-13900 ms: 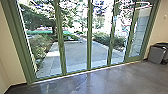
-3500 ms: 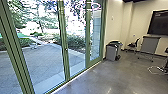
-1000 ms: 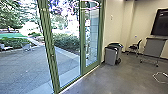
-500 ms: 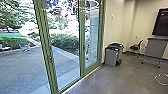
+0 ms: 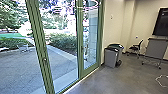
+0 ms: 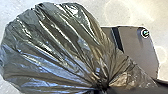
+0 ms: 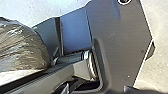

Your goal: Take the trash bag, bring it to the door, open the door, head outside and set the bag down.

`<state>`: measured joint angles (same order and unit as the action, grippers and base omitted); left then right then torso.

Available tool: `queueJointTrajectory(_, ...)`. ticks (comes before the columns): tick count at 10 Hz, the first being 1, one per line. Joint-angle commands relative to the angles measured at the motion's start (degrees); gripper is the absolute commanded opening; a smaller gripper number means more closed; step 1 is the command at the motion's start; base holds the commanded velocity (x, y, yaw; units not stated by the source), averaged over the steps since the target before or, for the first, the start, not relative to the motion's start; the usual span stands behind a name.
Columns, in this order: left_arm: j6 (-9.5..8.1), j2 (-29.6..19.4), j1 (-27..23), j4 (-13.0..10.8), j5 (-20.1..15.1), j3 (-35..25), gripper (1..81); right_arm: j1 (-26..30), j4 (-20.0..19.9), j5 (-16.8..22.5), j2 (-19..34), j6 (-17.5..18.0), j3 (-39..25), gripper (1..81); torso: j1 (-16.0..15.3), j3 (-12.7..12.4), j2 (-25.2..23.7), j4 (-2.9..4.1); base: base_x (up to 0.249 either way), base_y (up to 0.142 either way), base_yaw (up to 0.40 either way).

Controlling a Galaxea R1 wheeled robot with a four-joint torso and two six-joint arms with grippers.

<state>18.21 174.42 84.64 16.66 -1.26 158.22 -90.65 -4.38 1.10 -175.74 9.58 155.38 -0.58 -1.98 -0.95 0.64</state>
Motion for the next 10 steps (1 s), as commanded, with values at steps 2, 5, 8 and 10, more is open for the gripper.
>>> queueJointTrajectory(2,0.6,0.1,-3.2,-0.2,-2.9,0.0,1.0,2.0,1.0,2.9,-0.8,-1.6,-0.2,81.1,0.0,0.0,0.0,0.0,0.164,-0.097,0.0)
queueJointTrajectory(5,0.6,0.1,-1.9,-0.4,1.7,0.0,1.0,0.7,0.8,-2.6,-1.0,-1.6,0.1,81.1,0.0,0.0,0.0,0.0,0.164,-0.097,0.0)
queueJointTrajectory(8,0.6,0.3,-1.8,-0.4,1.7,0.0,1.0,0.9,0.8,-1.9,-1.1,-1.5,0.2,81.1,0.0,0.0,0.0,0.0,0.164,-0.097,0.0)
queueJointTrajectory(10,0.6,0.6,-1.8,-0.5,1.7,0.0,1.0,0.7,0.8,-1.9,-1.1,-1.6,0.2,81.1,0.0,0.0,0.0,0.0,0.164,-0.097,0.0)
